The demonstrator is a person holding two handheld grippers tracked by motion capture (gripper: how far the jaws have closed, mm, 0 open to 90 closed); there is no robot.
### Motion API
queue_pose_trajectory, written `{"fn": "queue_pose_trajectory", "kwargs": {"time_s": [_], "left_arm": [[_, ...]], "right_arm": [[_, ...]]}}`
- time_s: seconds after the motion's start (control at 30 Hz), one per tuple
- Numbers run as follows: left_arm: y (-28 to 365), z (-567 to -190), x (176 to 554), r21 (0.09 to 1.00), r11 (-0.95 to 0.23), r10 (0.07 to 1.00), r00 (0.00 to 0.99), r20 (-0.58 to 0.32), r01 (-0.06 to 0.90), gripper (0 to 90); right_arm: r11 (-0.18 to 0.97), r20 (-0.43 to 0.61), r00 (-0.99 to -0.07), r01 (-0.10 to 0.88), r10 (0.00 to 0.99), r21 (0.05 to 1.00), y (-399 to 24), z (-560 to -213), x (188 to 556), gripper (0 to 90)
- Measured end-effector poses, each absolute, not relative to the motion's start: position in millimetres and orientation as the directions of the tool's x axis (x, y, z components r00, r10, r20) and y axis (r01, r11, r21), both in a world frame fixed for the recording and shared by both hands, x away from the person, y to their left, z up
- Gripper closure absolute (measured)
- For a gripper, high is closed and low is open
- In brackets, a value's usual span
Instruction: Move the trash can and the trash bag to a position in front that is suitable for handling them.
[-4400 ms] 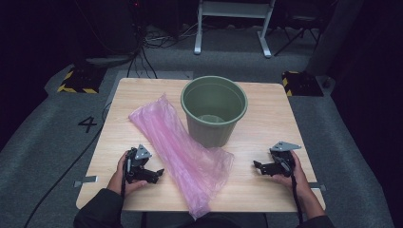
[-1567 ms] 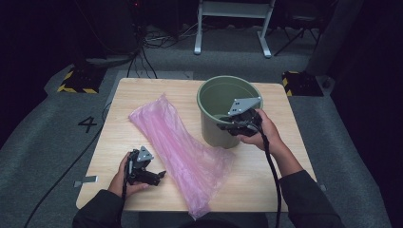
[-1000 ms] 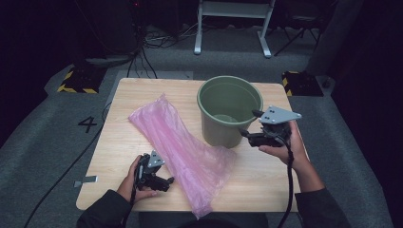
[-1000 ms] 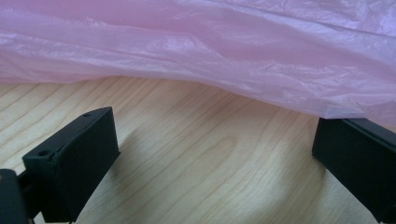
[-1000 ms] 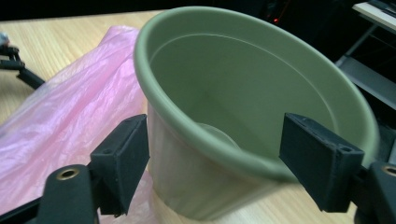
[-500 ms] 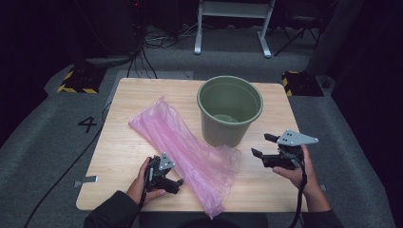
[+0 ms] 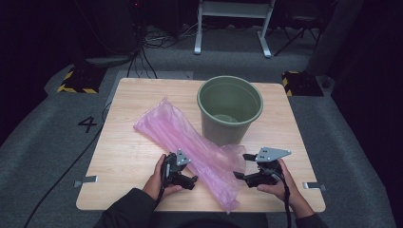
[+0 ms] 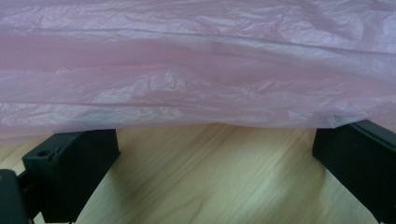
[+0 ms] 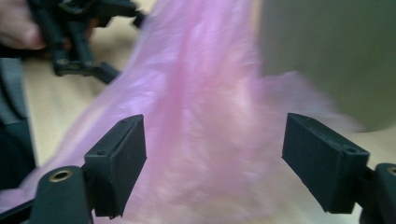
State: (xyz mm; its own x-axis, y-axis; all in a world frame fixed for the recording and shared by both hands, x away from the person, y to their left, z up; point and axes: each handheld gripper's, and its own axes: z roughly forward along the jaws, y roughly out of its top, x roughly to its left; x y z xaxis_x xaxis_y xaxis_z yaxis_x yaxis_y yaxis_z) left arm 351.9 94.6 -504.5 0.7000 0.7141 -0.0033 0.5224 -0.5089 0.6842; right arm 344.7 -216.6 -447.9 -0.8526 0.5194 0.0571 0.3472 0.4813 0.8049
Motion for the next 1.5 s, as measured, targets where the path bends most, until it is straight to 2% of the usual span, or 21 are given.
{"fn": "queue_pose_trajectory", "kwargs": {"time_s": [0.3,0.53,0.73,0.77,0.8,0.87,0.93,1.0,1.17,1.33,1.5], "left_arm": [[77,-504,359,0.684,-0.503,0.723,0.691,-0.002,0.529,0.2],[80,-504,360,0.682,-0.513,0.711,0.703,-0.003,0.521,0.2],[106,-501,368,0.664,-0.502,0.753,0.658,0.020,0.554,1.6],[111,-501,370,0.671,-0.492,0.762,0.647,0.023,0.555,5.2],[119,-500,372,0.683,-0.466,0.783,0.622,0.021,0.563,5.2],[131,-499,376,0.698,-0.431,0.818,0.575,0.034,0.572,19.0],[140,-497,379,0.704,-0.415,0.834,0.551,0.040,0.576,17.4],[146,-492,379,0.731,-0.401,0.823,0.567,0.023,0.552,17.2],[142,-474,371,0.798,-0.388,0.792,0.610,0.033,0.460,17.5],[123,-467,378,0.797,-0.354,0.826,0.563,0.021,0.490,17.4],[113,-464,385,0.808,-0.311,0.851,0.524,0.003,0.500,17.4]], "right_arm": [[0.570,0.041,-0.874,0.351,0.484,0.743,-197,-475,345,22.3],[0.611,-0.002,-0.863,0.356,0.505,0.707,-205,-492,355,44.3],[0.588,0.005,-0.854,0.363,0.521,0.723,-217,-496,363,56.1],[0.584,0.006,-0.851,0.366,0.526,0.724,-218,-496,363,56.1],[0.584,0.006,-0.851,0.366,0.526,0.724,-218,-496,363,56.1],[0.583,0.002,-0.850,0.362,0.526,0.727,-218,-497,363,54.9],[0.586,-0.007,-0.849,0.359,0.529,0.727,-217,-497,363,50.7],[0.586,-0.011,-0.847,0.359,0.532,0.726,-216,-498,363,44.9],[0.584,-0.010,-0.845,0.361,0.535,0.727,-215,-498,363,42.6],[0.590,-0.005,-0.857,0.350,0.514,0.728,-208,-500,359,32.9],[0.592,0.001,-0.866,0.343,0.500,0.729,-201,-500,355,30.8]]}}
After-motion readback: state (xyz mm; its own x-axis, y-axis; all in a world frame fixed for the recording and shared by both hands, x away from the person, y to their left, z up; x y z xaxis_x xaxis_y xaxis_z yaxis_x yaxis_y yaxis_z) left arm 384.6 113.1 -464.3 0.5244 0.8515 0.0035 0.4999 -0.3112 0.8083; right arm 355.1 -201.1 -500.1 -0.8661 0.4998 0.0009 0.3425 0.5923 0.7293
